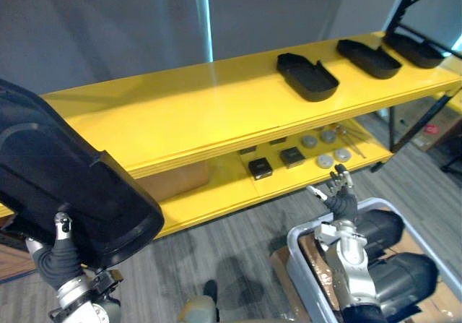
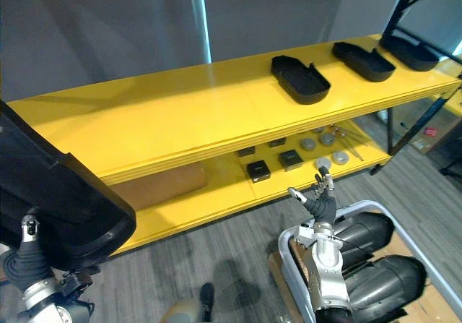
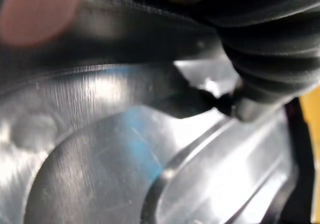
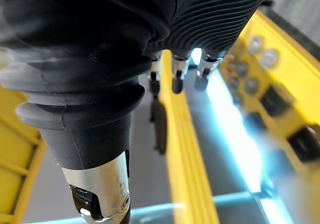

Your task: Walk over and take plastic housings, then place them on the shelf

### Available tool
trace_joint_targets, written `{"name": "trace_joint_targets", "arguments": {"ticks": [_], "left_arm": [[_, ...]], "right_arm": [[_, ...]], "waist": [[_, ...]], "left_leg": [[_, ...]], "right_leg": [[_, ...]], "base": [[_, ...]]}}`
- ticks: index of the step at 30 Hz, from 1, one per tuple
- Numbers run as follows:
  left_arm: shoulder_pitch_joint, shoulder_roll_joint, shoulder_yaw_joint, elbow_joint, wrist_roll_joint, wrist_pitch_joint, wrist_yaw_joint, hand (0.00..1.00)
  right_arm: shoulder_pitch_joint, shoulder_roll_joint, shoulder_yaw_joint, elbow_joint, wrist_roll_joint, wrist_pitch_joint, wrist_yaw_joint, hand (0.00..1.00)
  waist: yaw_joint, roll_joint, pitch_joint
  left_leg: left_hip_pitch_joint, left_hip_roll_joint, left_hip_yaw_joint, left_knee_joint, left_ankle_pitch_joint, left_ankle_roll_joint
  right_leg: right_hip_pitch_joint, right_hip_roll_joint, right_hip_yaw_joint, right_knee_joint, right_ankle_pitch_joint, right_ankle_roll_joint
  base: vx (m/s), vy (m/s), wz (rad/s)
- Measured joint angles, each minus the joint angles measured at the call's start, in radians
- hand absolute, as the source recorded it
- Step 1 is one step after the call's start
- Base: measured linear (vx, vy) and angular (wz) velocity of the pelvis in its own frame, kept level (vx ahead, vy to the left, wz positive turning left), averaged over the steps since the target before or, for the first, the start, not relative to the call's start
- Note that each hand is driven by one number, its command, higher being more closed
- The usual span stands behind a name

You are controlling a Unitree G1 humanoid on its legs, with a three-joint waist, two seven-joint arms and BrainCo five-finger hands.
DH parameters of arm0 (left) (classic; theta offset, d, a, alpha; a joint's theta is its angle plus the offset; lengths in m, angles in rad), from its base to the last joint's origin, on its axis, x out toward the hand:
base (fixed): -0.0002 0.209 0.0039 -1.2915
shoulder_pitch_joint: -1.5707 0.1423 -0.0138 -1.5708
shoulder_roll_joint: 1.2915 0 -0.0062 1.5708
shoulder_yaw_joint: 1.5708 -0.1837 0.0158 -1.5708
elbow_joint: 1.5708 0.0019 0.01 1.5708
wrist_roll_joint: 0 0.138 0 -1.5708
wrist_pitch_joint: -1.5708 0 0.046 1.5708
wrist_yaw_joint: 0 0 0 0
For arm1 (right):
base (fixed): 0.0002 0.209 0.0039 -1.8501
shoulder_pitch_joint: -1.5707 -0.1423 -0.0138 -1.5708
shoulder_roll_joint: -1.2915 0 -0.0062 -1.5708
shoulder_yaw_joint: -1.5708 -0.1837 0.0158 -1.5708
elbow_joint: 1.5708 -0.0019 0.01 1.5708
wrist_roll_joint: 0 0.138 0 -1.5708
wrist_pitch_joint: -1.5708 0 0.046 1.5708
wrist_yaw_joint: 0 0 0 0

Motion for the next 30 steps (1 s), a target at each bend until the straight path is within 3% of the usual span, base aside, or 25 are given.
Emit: {"name": "trace_joint_targets", "arguments": {"ticks": [3, 4, 6, 8, 10, 11, 12, 13, 14, 15, 16, 17, 19, 21, 24, 26, 28, 30], "left_arm": [[-0.001, 0.009, -0.064, 0.001, 0.022, -0.006, -0.009, 1.0], [-0.002, 0.009, -0.064, 0.001, 0.021, -0.011, -0.009, 1.0], [-0.019, 0.022, -0.063, -0.003, 0.021, -0.032, 0.004, 1.0], [-0.04, 0.029, -0.061, -0.008, 0.038, -0.035, 0.026, 1.0], [-0.041, 0.043, -0.034, -0.021, 0.044, -0.036, 0.035, 1.0], [-0.06, 0.044, -0.033, -0.019, 0.053, -0.039, 0.041, 1.0], [-0.077, 0.046, -0.034, -0.019, 0.078, -0.041, 0.048, 1.0], [-0.083, 0.049, -0.034, -0.021, 0.087, -0.043, 0.052, 1.0], [-0.096, 0.061, -0.034, -0.027, 0.107, -0.045, 0.064, 1.0], [-0.113, 0.082, -0.037, -0.03, 0.127, -0.048, 0.082, 1.0], [-0.134, 0.096, -0.04, -0.028, 0.131, -0.047, 0.103, 1.0], [-0.145, 0.107, -0.043, -0.027, 0.133, -0.044, 0.119, 1.0], [-0.175, 0.109, -0.046, -0.026, 0.159, -0.031, 0.146, 1.0], [-0.198, 0.134, -0.062, -0.02, 0.158, -0.026, 0.163, 1.0], [-0.228, 0.165, -0.1, 0.005, 0.159, -0.006, 0.165, 1.0], [-0.226, 0.166, -0.114, 0.014, 0.16, -0.005, 0.163, 1.0], [-0.211, 0.163, -0.115, 0.014, 0.161, -0.005, 0.161, 1.0], [-0.184, 0.128, -0.106, 0.028, 0.159, -0.002, 0.147, 1.0]], "right_arm": [[0.002, 0.002, 0.006, 0.0, 0.008, -0.005, 0.01, 0.0], [0.003, 0.002, 0.01, 0.0, 0.008, -0.006, 0.01, 0.0], [0.003, 0.009, 0.012, -0.002, 0.008, -0.025, 0.012, 0.0], [0.0, 0.015, 0.015, -0.001, 0.011, -0.029, 0.02, 0.0], [0.006, 0.042, 0.015, 0.0, 0.048, -0.029, 0.032, 0.0], [0.023, 0.032, 0.012, 0.001, 0.053, -0.042, 0.034, 0.0], [0.05, 0.033, 0.013, 0.001, 0.068, -0.047, 0.047, 0.0], [0.057, 0.035, 0.013, 0.0, 0.07, -0.05, 0.057, 0.0], [0.057, 0.04, 0.013, 0.0, 0.07, -0.062, 0.079, 0.0], [0.055, 0.045, 0.017, 0.0, 0.065, -0.082, 0.099, 0.0], [0.049, 0.055, 0.028, -0.001, 0.061, -0.098, 0.124, 0.0], [0.039, 0.057, 0.039, -0.001, 0.05, -0.106, 0.134, 0.0], [0.036, 0.055, 0.049, -0.03, 0.047, -0.114, 0.163, 0.0], [0.018, 0.042, 0.061, -0.064, 0.045, -0.116, 0.19, 0.0], [-0.001, 0.026, 0.062, -0.075, 0.047, -0.106, 0.209, 0.0], [-0.002, 0.024, 0.065, -0.075, 0.047, -0.086, 0.213, 0.0], [-0.002, 0.016, 0.089, -0.074, 0.046, -0.066, 0.214, 0.0], [-0.009, -0.017, 0.103, -0.072, 0.027, -0.032, 0.201, 0.0]], "waist": [[-0.009, 0.02, 0.034], [-0.009, 0.02, 0.036], [-0.003, 0.003, 0.046], [0.003, 0.005, 0.07], [0.002, -0.002, 0.072], [-0.002, 0.013, 0.076], [0.0, 0.014, 0.071], [-0.003, 0.013, 0.065], [-0.011, 0.018, 0.059], [-0.016, 0.012, 0.059], [-0.02, 0.009, 0.058], [-0.029, 0.009, 0.058], [-0.03, 0.011, 0.059], [-0.032, 0.013, 0.058], [-0.062, 0.008, 0.048], [-0.062, 0.001, 0.036], [-0.057, -0.015, 0.011], [-0.054, 0.028, -0.01]], "left_leg": [[-0.005, 0.021, 0.022, 0.041, -0.027, -0.01], [-0.014, 0.024, 0.025, 0.06, -0.041, -0.011], [-0.069, 0.017, 0.036, 0.166, -0.109, -0.011], [-0.112, 0.026, 0.044, 0.288, -0.167, 0.007], [-0.14, 0.028, 0.085, 0.409, -0.248, 0.053], [-0.142, 0.023, 0.072, 0.456, -0.302, 0.045], [-0.132, -0.006, 0.046, 0.453, -0.325, 0.051], [-0.119, -0.017, 0.028, 0.44, -0.328, 0.055], [-0.099, -0.029, -0.002, 0.407, -0.329, 0.059], [-0.083, -0.042, -0.031, 0.376, -0.322, 0.069], [-0.055, -0.056, -0.072, 0.33, -0.3, 0.084], [-0.018, -0.064, -0.102, 0.291, -0.284, 0.083], [0.078, -0.084, -0.151, 0.199, -0.257, 0.081], [0.129, -0.106, -0.199, 0.16, -0.255, 0.083], [0.177, -0.142, -0.287, 0.131, -0.255, 0.082], [0.2, -0.156, -0.317, 0.113, -0.26, 0.074], [0.211, -0.169, -0.328, 0.11, -0.278, 0.044], [0.198, -0.15, -0.303, 0.192, -0.305, 0.003]], "right_leg": [[0.003, 0.006, 0.013, -0.006, 0.002, 0.004], [0.002, 0.006, 0.018, -0.006, 0.0, 0.008], [0.003, -0.013, 0.02, -0.004, -0.051, 0.049], [0.004, -0.036, 0.004, 0.025, -0.083, 0.064], [0.029, -0.067, -0.022, 0.069, -0.095, 0.062], [0.021, -0.101, -0.001, 0.2, -0.081, 0.003], [-0.045, -0.154, 0.077, 0.37, -0.017, -0.121], [-0.088, -0.169, 0.13, 0.44, 0.046, -0.194], [-0.151, -0.175, 0.226, 0.534, 0.165, -0.239], [-0.217, -0.158, 0.308, 0.625, 0.16, -0.209], [-0.289, -0.108, 0.382, 0.702, 0.083, -0.152], [-0.32, -0.062, 0.409, 0.711, 0.037, -0.131], [-0.356, 0.021, 0.416, 0.615, -0.035, -0.091], [-0.405, 0.087, 0.455, 0.439, -0.056, -0.087], [-0.45, 0.152, 0.597, 0.255, -0.034, -0.052], [-0.452, 0.167, 0.616, 0.193, -0.008, -0.035], [-0.448, 0.187, 0.613, 0.072, 0.105, -0.071], [-0.353, 0.209, 0.579, -0.063, 0.152, -0.102]], "base": [[-0.03, -0.008, -0.28], [-0.05, 0.022, -0.19], [-0.04, 0.041, -0.04], [-0.05, 0.153, 0.16], [0.05, 0.191, 0.35], [0.15, 0.248, 0.68], [0.17, 0.262, 0.82], [0.2, 0.265, 0.83], [0.24, 0.213, 0.75], [0.3, 0.237, 0.88], [0.25, 0.181, 0.89], [0.29, 0.163, 0.89], [0.36, 0.121, 0.87], [0.35, 0.064, 0.8], [0.29, -0.007, 1.32], [0.33, -0.09, 0.93], [0.35, -0.131, 0.57], [0.39, -0.087, 0.2]]}}
